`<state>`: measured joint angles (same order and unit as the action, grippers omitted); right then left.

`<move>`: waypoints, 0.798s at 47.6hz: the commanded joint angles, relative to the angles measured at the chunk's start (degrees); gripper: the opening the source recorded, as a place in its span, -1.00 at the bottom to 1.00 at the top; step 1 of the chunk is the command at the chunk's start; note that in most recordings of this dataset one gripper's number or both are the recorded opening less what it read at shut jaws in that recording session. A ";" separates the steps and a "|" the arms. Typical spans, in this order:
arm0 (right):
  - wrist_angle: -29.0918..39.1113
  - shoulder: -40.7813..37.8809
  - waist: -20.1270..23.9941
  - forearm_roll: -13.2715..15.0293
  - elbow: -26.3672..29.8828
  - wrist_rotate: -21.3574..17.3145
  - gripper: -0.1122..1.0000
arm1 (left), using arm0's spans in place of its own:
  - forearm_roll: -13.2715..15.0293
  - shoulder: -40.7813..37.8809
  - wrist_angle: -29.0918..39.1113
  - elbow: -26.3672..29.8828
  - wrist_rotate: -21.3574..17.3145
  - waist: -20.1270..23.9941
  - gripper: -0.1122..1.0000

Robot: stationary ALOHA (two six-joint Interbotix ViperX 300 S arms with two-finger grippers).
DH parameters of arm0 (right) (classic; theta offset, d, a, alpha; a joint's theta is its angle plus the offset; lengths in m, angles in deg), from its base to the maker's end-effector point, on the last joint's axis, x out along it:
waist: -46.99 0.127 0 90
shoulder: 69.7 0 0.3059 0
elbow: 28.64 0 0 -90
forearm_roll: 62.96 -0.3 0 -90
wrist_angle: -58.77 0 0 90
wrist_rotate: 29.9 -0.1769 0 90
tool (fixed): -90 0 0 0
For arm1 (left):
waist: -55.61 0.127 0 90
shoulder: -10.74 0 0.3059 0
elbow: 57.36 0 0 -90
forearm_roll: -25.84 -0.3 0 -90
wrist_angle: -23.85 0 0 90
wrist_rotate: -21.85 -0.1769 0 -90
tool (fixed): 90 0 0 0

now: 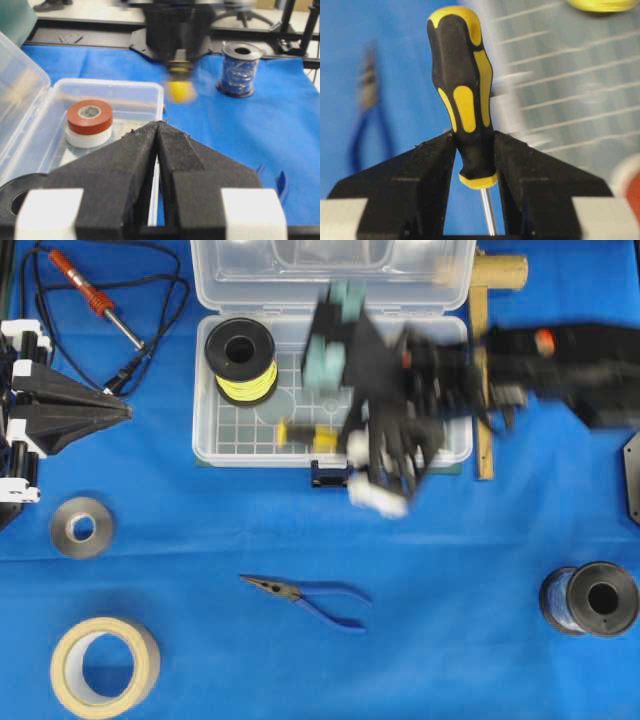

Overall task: Pick the screwdriver from the toolbox among several items.
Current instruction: 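Lift the screwdriver out of the toolbox and carry it toward the pliers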

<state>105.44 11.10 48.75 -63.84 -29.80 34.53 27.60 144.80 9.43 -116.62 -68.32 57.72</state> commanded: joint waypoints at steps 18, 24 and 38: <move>-6.59 -12.39 9.84 6.50 2.55 -12.04 -0.34 | 0.00 -0.26 -0.26 0.53 0.18 0.35 -0.80; -10.63 -17.84 10.46 6.15 4.48 -12.57 -0.34 | 0.00 -0.26 -0.26 0.53 0.18 0.35 -0.80; -12.13 -24.08 9.49 6.15 5.89 -14.94 -0.34 | 0.09 -0.26 -0.18 0.53 0.26 0.35 -0.80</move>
<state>93.93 -13.78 58.68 -57.68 -25.32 19.76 27.60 144.80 9.43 -116.62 -68.15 57.89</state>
